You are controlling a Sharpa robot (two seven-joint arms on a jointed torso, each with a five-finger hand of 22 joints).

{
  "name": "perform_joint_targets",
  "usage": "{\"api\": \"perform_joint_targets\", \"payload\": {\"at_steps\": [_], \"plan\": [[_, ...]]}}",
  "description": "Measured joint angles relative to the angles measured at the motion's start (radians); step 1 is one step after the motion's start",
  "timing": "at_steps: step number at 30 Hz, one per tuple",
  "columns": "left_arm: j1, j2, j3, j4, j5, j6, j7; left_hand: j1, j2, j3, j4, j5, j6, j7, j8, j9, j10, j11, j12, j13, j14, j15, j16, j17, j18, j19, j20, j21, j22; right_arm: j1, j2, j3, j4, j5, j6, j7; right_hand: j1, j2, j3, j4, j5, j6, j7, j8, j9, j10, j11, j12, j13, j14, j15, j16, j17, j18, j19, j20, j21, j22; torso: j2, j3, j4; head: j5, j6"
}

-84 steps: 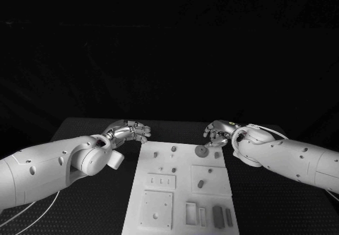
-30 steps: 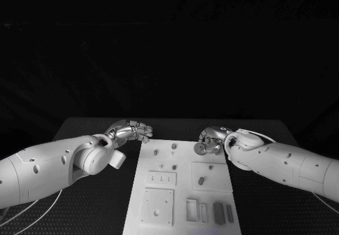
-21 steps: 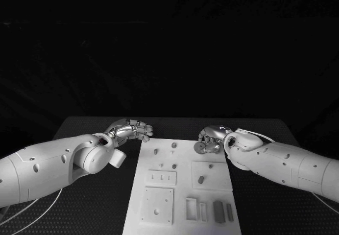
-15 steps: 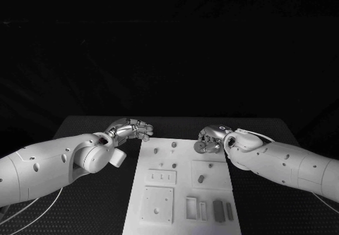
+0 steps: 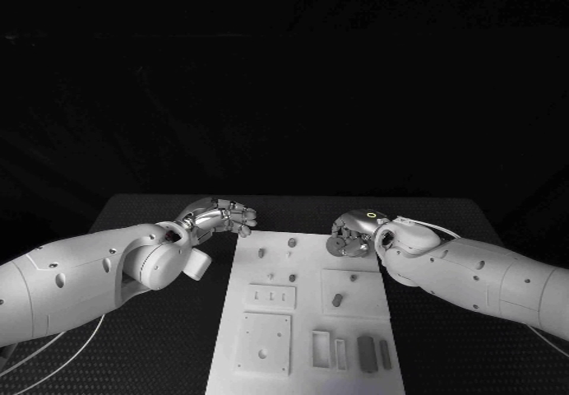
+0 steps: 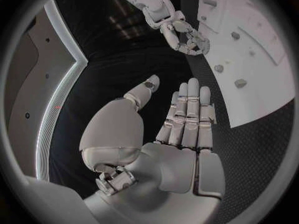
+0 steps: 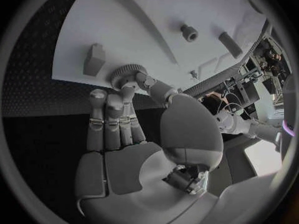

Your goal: Assemble the parts on the task board

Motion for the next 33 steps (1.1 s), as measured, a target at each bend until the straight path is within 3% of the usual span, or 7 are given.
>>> {"api": "perform_joint_targets", "payload": {"at_steps": [10,19,33], "plan": [[0.0,0.0,0.0,0.0,-0.003,0.0,-0.001,0.0,0.0,0.0,0.0,0.0,0.0,0.0,0.0,0.0,0.0,0.0,0.0,0.001,0.0,0.0,0.0,0.001,0.0,0.0,0.0,0.0,0.0,-0.002,0.001,-0.002,0.004,-0.003,-0.007,-0.002,-0.023,0.023,0.011,0.02,0.0,0.0,0.0,0.0,0.0,0.005,-0.005,0.004,-0.013,-0.003,-0.004,0.009,-0.003,0.0,0.004,-0.003,0.008,0.0,0.0,-0.0006,0.0008,-0.002,0.003],[0.0,-0.001,0.0,0.001,-0.005,0.0,-0.001,0.0,0.0,-0.003,0.003,0.0,0.0,0.0,0.0,0.001,0.0,0.0,-0.004,0.001,0.0,0.0,0.0,0.002,0.0,0.0,0.0,0.0,-0.001,0.0,0.0,-0.006,0.024,-0.016,-0.017,-0.013,-0.048,0.002,0.006,0.031,0.007,0.003,-0.003,0.006,0.0,0.009,-0.009,0.008,-0.021,0.0,-0.007,0.016,-0.005,0.0,0.007,-0.007,0.017,0.0,0.0,-0.0008,0.0008,-0.002,0.005],[0.0,0.003,0.0,0.002,-0.006,-0.001,-0.003,0.0,0.0,-0.003,0.003,0.0,0.0,0.0,0.0,0.002,0.0,0.0,-0.004,0.002,0.0,0.0,0.0,0.003,0.0,0.0,0.0,0.004,-0.001,0.007,0.02,-0.005,0.093,-0.056,-0.044,-0.042,-0.049,0.001,0.013,0.039,0.007,0.01,-0.01,0.008,0.005,0.016,-0.016,0.012,-0.028,0.005,-0.011,0.021,-0.005,0.0,0.018,-0.014,0.017,0.0,0.0,-0.0016,0.0021,0.0,0.013]]}}
